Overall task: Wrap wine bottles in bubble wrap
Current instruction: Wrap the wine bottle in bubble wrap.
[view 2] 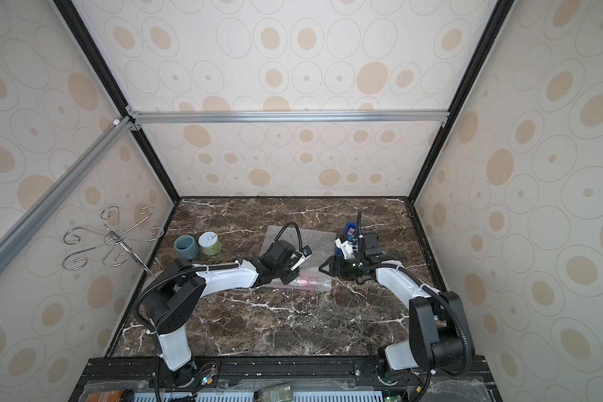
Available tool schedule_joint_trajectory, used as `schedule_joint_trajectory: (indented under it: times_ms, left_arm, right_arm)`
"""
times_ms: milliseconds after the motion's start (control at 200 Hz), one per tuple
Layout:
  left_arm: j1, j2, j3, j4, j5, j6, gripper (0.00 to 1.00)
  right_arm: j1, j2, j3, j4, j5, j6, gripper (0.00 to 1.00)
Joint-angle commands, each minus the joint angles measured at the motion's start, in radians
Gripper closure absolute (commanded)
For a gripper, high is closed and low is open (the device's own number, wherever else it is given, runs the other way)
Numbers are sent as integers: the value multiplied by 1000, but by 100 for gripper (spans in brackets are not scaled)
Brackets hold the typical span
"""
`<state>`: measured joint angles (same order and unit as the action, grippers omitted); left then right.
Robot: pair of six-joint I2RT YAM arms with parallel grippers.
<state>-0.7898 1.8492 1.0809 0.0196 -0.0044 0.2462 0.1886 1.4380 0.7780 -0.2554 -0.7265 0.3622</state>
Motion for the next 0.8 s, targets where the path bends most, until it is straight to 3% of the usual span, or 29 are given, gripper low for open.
schedule_joint_trajectory:
  times_ms: [0, 245, 445, 625, 685, 795]
  left_arm:
    - [5, 3, -38, -90, 13, -6, 79]
    - [6, 4, -33, -86, 33, 26, 78]
    - [6, -5, -38, -86, 48, 41, 78]
    - [5, -11, -48, -72, 56, 66, 78]
    - [5, -14, -49, -65, 62, 80, 78]
    - [5, -18, -39, -54, 73, 104, 77]
  right_arm:
    - [2, 54, -6, 144, -34, 103, 31]
    - [28, 194, 64, 120, 49, 159, 33]
    - [29, 187, 56, 86, 139, 157, 30]
    - [31, 210, 46, 148, 69, 178, 28]
    - [35, 221, 34, 205, 25, 206, 34]
    - [43, 233, 18, 257, 4, 240, 66]
